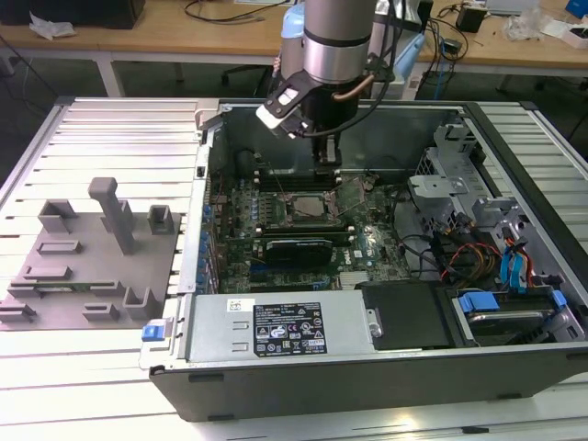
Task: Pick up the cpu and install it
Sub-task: 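Close the cpu cover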
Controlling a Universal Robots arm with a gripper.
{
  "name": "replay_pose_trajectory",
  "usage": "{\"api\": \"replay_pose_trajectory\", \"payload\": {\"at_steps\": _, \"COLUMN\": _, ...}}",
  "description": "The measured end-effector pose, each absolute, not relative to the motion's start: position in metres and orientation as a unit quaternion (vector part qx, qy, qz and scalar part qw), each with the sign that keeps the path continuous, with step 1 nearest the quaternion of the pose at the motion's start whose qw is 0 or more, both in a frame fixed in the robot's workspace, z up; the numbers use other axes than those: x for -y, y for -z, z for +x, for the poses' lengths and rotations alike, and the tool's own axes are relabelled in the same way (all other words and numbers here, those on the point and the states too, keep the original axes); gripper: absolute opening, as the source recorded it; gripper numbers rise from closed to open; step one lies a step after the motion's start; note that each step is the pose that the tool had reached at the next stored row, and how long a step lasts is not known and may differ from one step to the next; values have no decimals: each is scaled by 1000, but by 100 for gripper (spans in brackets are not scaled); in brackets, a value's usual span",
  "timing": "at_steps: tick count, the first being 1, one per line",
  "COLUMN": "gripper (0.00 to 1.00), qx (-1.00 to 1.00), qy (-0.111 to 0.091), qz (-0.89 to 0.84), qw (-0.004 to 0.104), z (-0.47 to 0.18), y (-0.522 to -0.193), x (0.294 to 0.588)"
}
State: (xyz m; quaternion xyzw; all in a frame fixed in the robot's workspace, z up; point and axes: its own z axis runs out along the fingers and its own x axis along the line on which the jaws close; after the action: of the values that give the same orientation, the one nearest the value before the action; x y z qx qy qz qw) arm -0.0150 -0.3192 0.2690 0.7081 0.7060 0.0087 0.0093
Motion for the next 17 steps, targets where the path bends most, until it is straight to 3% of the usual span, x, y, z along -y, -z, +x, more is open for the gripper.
{"api": "replay_pose_trajectory", "payload": {"at_steps": 17, "gripper": 11, "qx": -706, "qy": -6, "qz": 708, "qw": 7, "z": 44, "y": -269, "x": 319}}
